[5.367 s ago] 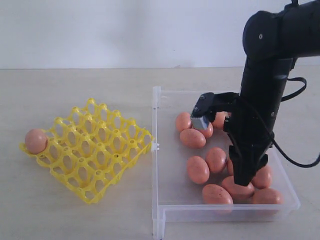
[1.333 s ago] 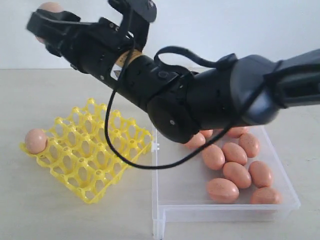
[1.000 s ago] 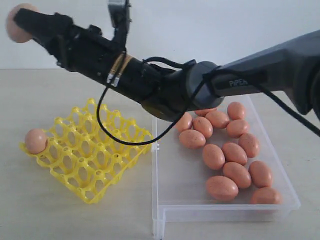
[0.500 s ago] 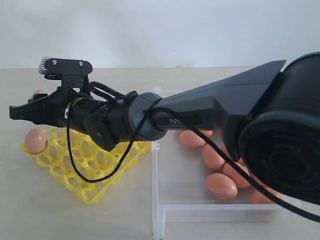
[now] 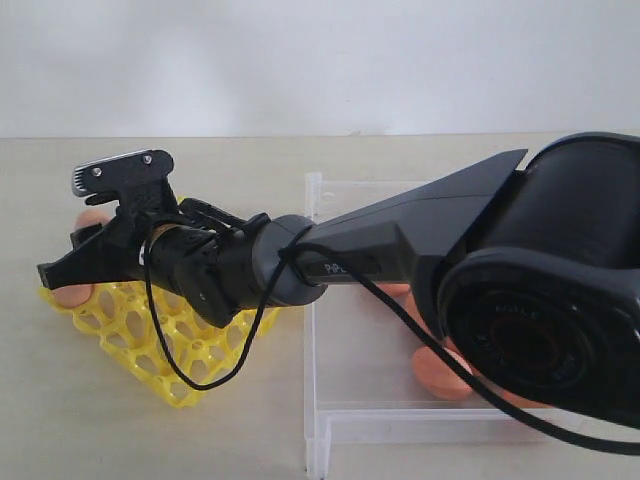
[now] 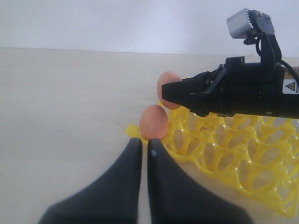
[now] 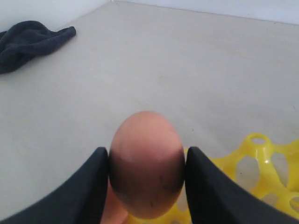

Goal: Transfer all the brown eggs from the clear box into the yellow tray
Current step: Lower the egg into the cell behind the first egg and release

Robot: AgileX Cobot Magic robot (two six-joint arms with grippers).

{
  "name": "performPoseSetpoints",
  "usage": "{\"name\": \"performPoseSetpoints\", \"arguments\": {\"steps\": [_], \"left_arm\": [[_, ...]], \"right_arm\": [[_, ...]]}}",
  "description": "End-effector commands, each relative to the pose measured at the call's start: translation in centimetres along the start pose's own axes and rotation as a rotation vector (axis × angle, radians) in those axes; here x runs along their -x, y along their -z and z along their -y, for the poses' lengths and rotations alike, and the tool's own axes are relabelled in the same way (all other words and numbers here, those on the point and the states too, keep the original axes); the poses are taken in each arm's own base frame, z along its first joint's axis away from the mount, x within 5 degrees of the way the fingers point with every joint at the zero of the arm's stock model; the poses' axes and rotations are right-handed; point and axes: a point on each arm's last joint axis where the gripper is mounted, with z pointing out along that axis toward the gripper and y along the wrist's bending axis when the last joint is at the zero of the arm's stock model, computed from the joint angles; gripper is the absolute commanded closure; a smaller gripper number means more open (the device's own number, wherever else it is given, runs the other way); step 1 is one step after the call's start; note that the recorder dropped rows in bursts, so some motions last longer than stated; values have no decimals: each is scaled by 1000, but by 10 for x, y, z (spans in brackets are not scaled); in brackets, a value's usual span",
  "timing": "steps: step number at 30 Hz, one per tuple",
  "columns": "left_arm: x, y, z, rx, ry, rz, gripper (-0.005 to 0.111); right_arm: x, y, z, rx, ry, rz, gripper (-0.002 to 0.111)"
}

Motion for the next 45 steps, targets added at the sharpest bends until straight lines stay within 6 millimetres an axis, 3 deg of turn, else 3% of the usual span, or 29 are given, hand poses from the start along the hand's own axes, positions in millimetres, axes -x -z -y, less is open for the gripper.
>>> {"name": "performPoseSetpoints", "arguments": {"steps": [1, 17, 22, 30, 37, 42, 45], "left_arm": [[-1, 0, 0, -5, 3, 3, 103], [-1, 0, 0, -5, 3, 3, 103], [-1, 0, 0, -5, 3, 3, 103], [-1, 0, 0, -5, 3, 3, 103], [-1, 0, 0, -5, 3, 3, 103], [-1, 0, 0, -5, 3, 3, 103], [-1, 0, 0, -5, 3, 3, 103]], "right_arm": [[3, 1, 1, -2, 73, -16, 108], [3, 1, 1, -1, 158, -14, 108], [-1, -2, 12, -26, 131, -20, 107], [-4, -3, 19, -41, 109, -29, 79], [-4, -3, 19, -41, 108, -31, 79], [-5, -3, 19, -41, 108, -34, 64], [-4, -3, 19, -41, 108, -30, 61]]}}
